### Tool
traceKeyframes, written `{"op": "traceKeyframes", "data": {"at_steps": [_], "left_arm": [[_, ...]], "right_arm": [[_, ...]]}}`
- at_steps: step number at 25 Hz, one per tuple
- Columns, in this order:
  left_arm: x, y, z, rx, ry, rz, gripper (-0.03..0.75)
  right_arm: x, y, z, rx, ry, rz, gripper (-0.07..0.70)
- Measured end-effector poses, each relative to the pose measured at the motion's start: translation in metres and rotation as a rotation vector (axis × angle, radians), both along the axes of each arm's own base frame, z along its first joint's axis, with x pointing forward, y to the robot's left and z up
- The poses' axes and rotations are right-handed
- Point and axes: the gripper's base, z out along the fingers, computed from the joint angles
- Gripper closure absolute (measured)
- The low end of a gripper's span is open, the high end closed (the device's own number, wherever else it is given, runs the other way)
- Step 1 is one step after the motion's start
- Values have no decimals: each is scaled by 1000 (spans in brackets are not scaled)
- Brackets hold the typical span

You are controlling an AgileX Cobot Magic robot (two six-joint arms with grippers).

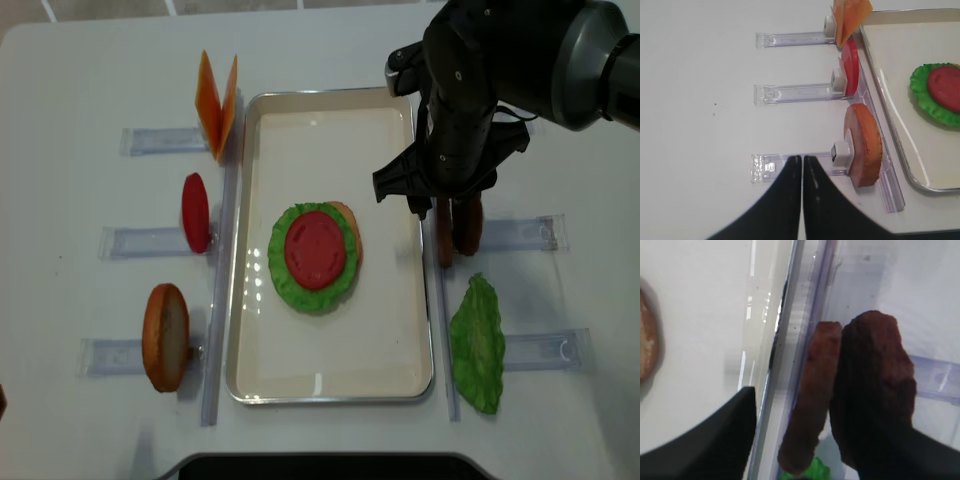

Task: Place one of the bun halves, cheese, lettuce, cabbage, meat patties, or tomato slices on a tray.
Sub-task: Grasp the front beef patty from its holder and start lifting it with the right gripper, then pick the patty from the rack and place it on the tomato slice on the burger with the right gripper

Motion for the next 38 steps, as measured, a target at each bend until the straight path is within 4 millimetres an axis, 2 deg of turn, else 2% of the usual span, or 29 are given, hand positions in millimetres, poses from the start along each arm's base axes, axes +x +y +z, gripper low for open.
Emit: {"op": "traceKeyframes", "data": {"at_steps": [4,7,10,14,19,22,25,29,33,38], "left_arm": [[0,0,0,0,0,0,722],[0,0,0,0,0,0,722],[0,0,0,0,0,0,722],[0,0,0,0,0,0,722],[0,0,0,0,0,0,722],[0,0,0,0,0,0,722],[0,0,0,0,0,0,722],[0,0,0,0,0,0,722],[0,0,0,0,0,0,722],[0,0,0,0,0,0,722]], "right_arm": [[2,1,-6,-3,5,1,316],[2,2,-13,-18,21,4,405],[1,3,-15,-62,10,34,528],[2,7,-5,-77,9,47,523],[9,24,42,26,-38,78,523],[8,35,60,143,-35,113,523],[6,49,62,292,-20,196,523],[-1,75,71,589,-30,341,523],[-5,88,61,777,-40,373,523],[-7,87,21,780,-6,363,523]]}}
